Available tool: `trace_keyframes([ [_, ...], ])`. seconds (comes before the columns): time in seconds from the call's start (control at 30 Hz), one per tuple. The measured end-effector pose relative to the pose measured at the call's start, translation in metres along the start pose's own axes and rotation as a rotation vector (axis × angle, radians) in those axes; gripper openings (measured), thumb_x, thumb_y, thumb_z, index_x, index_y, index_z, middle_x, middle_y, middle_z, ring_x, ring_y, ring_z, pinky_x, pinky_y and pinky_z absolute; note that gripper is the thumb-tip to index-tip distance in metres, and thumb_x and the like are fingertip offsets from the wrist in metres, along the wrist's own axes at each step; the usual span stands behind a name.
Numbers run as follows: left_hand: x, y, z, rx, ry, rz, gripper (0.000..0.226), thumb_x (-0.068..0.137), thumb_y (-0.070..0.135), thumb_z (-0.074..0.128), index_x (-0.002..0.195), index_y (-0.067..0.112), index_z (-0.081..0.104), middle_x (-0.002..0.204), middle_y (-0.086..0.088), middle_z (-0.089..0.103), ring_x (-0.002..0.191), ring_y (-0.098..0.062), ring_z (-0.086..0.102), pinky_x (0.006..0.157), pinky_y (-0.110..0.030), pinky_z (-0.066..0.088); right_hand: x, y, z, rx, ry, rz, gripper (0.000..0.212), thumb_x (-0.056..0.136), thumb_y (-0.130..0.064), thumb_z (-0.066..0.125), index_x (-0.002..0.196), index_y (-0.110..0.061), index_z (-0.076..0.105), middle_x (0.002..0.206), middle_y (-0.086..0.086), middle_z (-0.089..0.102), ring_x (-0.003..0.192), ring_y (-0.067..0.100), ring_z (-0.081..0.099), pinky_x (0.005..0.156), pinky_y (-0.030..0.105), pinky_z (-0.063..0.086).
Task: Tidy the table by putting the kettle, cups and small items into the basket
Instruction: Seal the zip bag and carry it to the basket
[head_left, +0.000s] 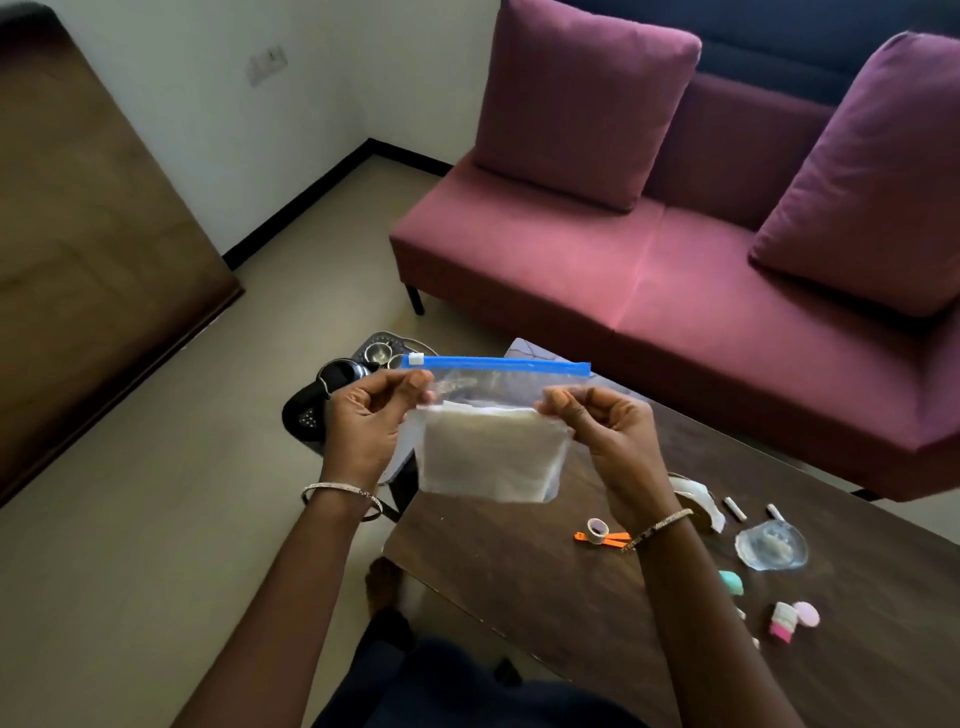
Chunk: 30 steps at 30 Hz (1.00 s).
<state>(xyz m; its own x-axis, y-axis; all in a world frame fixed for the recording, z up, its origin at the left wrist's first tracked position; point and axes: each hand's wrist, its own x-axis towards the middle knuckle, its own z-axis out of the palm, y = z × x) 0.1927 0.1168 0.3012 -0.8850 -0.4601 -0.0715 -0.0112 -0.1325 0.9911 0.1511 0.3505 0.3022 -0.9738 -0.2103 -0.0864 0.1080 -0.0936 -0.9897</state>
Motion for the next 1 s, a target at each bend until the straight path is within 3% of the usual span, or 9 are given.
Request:
trace_keyframes([
  [0.2,0.07,-0.018,-0.046,0.122,0.051,-0.045,0.021,0.087,0.009,0.07,0.105,0.006,0.058,0.069,0.004,0.074,0.065,-0.01,0.071,0.057,-0.015,0.051,0.047,0.019,0.043,-0.013,0.143,0.029,0.022,0.091,-0.021,0.071,0.108,-0.017,0.058,0.088,0.014,0.078,0.088,0.024,0.077,0.07,0.022,0.056],
  [0.3,0.104,-0.031,-0.058,0.114,-0.043,-0.183,0.006,0.095,0.013,0.061,0.1,0.011,0.059,0.073,0.0,0.074,0.069,-0.011,0.07,0.057,-0.018,0.048,0.067,0.032,0.065,-0.005,0.178,0.068,0.02,0.093,-0.018,0.069,0.109,-0.011,0.059,0.088,0.015,0.078,0.087,0.026,0.077,0.072,0.025,0.058],
  [0.43,0.154,-0.054,-0.071,0.069,-0.127,-0.392,0.018,0.101,0.025,0.049,0.101,0.011,0.06,0.082,-0.001,0.074,0.074,-0.011,0.065,0.054,-0.017,0.043,0.106,0.054,0.1,-0.01,0.277,0.084,0.013,0.093,-0.016,0.067,0.099,-0.004,0.066,0.091,0.014,0.078,0.087,0.026,0.076,0.079,0.03,0.059],
  [0.57,0.205,-0.073,-0.08,0.175,-0.183,-0.369,0.019,0.094,0.01,0.062,0.109,-0.002,0.064,0.092,-0.011,0.073,0.07,-0.004,0.065,0.054,-0.01,0.045,0.15,0.077,0.126,-0.034,0.363,0.101,0.019,0.093,-0.015,0.067,0.101,0.001,0.066,0.088,0.012,0.079,0.089,0.023,0.076,0.086,0.038,0.06],
  [0.73,0.281,-0.088,-0.087,0.287,-0.202,-0.349,0.007,0.09,0.014,0.068,0.091,0.01,0.073,0.094,-0.02,0.073,0.081,-0.02,0.061,0.074,-0.031,0.047,0.203,0.112,0.147,-0.066,0.43,0.149,0.018,0.093,-0.011,0.068,0.1,0.005,0.066,0.09,0.015,0.078,0.088,0.022,0.075,0.092,0.047,0.057],
  [0.9,0.34,-0.111,-0.097,0.354,-0.241,-0.356,0.007,0.092,0.018,0.066,0.095,0.013,0.069,0.086,-0.009,0.069,0.08,-0.016,0.06,0.06,-0.024,0.051,0.243,0.152,0.166,-0.118,0.422,0.194,0.005,0.093,-0.008,0.067,0.094,-0.004,0.068,0.089,0.014,0.077,0.086,0.02,0.074,0.088,0.038,0.058],
  [1.0,0.361,-0.131,-0.107,0.395,-0.241,-0.368,0.01,0.092,0.015,0.065,0.1,0.009,0.07,0.086,-0.012,0.067,0.081,-0.018,0.059,0.069,-0.033,0.053,0.26,0.181,0.176,-0.154,0.415,0.226,0.006,0.093,-0.009,0.067,0.087,-0.011,0.067,0.09,0.016,0.076,0.086,0.023,0.073,0.085,0.033,0.056],
])
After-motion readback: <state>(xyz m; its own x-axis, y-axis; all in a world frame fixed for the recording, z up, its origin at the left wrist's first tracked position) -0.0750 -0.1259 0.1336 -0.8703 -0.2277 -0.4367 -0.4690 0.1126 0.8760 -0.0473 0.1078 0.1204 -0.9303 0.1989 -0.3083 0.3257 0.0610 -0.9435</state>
